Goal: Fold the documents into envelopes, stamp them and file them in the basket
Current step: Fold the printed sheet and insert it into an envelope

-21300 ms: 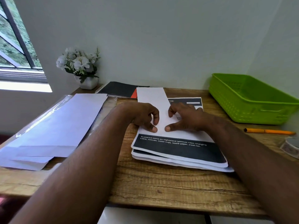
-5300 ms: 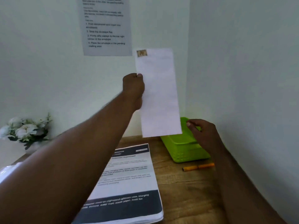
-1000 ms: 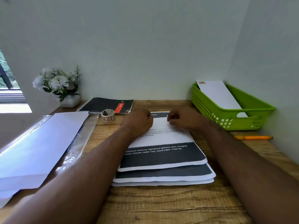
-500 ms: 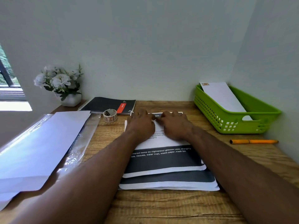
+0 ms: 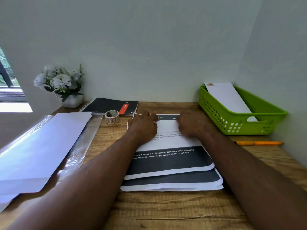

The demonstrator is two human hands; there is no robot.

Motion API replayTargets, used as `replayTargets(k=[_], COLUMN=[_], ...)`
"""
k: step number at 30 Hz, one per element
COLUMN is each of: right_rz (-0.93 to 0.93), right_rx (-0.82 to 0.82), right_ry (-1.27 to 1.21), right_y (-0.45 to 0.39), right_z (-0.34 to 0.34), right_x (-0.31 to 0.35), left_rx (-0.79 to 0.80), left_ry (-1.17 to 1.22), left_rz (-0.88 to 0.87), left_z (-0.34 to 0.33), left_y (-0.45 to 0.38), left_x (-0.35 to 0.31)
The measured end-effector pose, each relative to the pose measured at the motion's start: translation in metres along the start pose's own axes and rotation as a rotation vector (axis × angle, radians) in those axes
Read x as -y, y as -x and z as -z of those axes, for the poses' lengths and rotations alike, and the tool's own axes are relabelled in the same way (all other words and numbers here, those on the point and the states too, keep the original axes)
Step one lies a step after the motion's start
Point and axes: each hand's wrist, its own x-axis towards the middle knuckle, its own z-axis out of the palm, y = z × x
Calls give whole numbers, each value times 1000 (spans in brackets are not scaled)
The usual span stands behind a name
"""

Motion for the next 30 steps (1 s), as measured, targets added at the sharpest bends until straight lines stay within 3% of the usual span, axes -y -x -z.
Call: replayTargets(k=[5, 7, 9, 10, 12, 13, 16, 26, 30], right_rz=[-111, -110, -46, 9, 78, 113, 141, 121, 108], right_rx=[-47, -227, -372, -366, -167, -71, 31, 29, 24], right_ry=[52, 71, -113, -284, -616, -655, -520, -507, -565], right_y=[5, 5, 3, 1, 0, 1, 3, -3, -5], right_z=[-13, -14, -15, -17, -20, -22, -22, -26, -29], right_x=[-16, -11, -5, -1, 6, 8, 8, 6, 5], left_rx=[32, 52, 67, 75, 88, 90, 86, 72, 17], left_ry=[-46, -57, -73, -81, -92, -101, -120, -183, -270], left_rz=[-41, -43, -43, -46, -49, -50, -50, -41, 130], left_z=[2, 2, 2, 3, 3, 4, 5, 13, 29], left_y=[2, 1, 0, -1, -2, -3, -4, 1, 8], left_x=[-2, -2, -3, -3, -4, -4, -3, 13, 27])
